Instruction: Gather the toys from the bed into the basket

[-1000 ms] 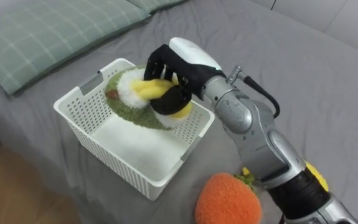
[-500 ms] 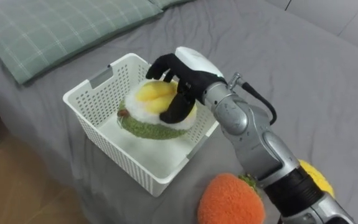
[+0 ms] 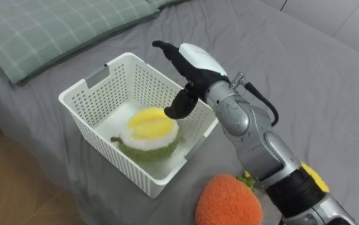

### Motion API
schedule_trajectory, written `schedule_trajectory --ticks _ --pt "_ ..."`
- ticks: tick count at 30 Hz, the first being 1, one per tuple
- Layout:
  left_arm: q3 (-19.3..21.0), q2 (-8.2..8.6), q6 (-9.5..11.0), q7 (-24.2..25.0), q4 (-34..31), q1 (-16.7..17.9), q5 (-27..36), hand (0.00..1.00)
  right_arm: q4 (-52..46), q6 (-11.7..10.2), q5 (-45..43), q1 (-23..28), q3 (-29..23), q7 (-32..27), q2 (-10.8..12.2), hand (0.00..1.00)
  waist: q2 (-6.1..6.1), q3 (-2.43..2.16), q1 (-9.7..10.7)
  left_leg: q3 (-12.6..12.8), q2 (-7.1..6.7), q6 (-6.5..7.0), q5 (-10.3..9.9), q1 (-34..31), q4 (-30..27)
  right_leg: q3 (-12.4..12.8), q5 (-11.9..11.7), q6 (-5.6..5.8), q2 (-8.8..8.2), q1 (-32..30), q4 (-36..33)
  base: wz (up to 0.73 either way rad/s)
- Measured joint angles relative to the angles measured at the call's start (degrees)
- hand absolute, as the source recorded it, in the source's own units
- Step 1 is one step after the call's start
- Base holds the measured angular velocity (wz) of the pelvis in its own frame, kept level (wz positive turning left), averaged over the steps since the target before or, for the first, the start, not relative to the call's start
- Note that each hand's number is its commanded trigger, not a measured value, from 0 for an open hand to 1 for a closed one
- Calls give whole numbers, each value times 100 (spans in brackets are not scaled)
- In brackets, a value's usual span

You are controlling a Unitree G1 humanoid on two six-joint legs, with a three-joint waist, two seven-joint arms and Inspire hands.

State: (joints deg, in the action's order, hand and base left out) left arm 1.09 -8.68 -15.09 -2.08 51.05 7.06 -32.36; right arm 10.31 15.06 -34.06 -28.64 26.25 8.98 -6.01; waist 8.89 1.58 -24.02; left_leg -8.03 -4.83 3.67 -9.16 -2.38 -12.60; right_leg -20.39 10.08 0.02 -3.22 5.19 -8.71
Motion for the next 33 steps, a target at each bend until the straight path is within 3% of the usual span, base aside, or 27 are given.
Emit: schedule_trajectory --ticks 5,21,29,33 --pt "-1 24 -94 -1 0 -3 -3 0 48 5 0 0 -15 -11 -15 0 -1 -1 5 1 0 0 0 -5 0 6 0 0 1 -9 0 0" --pt "-7 68 -124 -21 2 -7 -85 0 90 -4 52 0 -43 -91 -75 0 -92 7 30 43 11 -1 1 8 -5 109 0 0 13 -12 0 -1" --pt "116 77 -100 -21 1 18 -117 0 92 -28 317 1 -382 -115 -400 0 -168 -17 158 86 17 1 1 18 -8 173 -1 -1 15 -11 -5 -1" --pt "311 97 -66 -17 8 71 -100 0 92 -70 558 9 -649 -233 -565 0 -269 -8 315 174 29 16 4 136 15 252 -2 -2 11 54 -4 -11"
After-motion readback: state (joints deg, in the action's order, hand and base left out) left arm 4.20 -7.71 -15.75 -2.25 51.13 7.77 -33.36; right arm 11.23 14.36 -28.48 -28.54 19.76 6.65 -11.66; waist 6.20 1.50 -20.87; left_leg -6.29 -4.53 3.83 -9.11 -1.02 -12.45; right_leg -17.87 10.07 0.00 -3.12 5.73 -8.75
